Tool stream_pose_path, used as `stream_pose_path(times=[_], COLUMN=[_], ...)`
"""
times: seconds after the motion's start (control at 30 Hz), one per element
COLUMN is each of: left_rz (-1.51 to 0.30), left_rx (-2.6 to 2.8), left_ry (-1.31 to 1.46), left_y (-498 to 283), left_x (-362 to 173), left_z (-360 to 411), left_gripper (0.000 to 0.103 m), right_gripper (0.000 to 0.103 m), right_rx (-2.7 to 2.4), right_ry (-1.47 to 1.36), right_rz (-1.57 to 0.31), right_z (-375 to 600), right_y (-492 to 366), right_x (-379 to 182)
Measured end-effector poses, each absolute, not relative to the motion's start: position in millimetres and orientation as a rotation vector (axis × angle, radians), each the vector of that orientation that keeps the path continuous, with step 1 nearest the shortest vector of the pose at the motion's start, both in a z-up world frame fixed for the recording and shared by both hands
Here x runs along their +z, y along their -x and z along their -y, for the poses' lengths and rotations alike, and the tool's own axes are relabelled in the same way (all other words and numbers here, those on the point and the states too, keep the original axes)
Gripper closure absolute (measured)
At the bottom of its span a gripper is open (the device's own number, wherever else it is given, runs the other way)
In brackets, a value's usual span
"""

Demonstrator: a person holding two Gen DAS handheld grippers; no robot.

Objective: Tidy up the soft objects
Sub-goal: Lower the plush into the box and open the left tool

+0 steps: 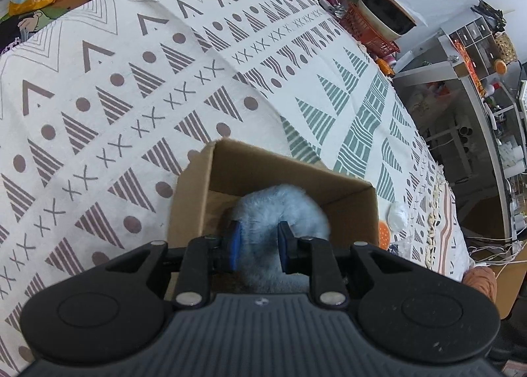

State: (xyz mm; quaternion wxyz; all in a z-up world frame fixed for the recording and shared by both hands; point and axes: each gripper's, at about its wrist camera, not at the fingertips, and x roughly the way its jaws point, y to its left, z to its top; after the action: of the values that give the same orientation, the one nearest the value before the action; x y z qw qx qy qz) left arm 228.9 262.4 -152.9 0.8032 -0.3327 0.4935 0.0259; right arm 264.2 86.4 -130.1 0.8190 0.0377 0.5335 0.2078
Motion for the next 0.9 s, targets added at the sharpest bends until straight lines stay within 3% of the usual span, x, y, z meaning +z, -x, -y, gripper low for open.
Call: stream_pose_path(times=[0.13, 0.23, 0.43, 0.53, 0.6, 0.7, 0.9], left_rz=[-1.06, -1.058, -1.054, -1.035, -1.02, -0.995, -0.984], left_rx=[0.076, 0.083, 0.137, 0.148, 0.157, 0.161, 0.189], left_ry=[0.702, 0.694, 0.632, 0.612, 0.597, 0.58, 0.548], left_y=[-229, -225, -216, -211, -208, -202, -191], left_x=[-150, -145, -128, -117, -111, -99, -82], left_z=[-262, -262, -254, -245, -239, -229, -208], left_gripper=[0.078, 0.076, 0.057, 0.044, 0.034, 0.026, 0.021], right_gripper=[0.073, 0.06, 0.052, 0.04, 0.026, 0.021, 0.013], right_rx=[0.449, 0.459, 0.463, 0.463, 0.456, 0.445, 0.428], right_ry=[-0.048, -0.038, -0.065, -0.079, -0.084, -0.096, -0.146], right_rz=[-1.118, -1.088, -1.053, -1.023, -0.994, -0.967, -0.953], right_z=[-91, -90, -72, -58, -47, -31, 3], right_y=[-260, -255, -246, -241, -236, -230, -219], right_x=[-125, -116, -99, -87, -79, -72, -64])
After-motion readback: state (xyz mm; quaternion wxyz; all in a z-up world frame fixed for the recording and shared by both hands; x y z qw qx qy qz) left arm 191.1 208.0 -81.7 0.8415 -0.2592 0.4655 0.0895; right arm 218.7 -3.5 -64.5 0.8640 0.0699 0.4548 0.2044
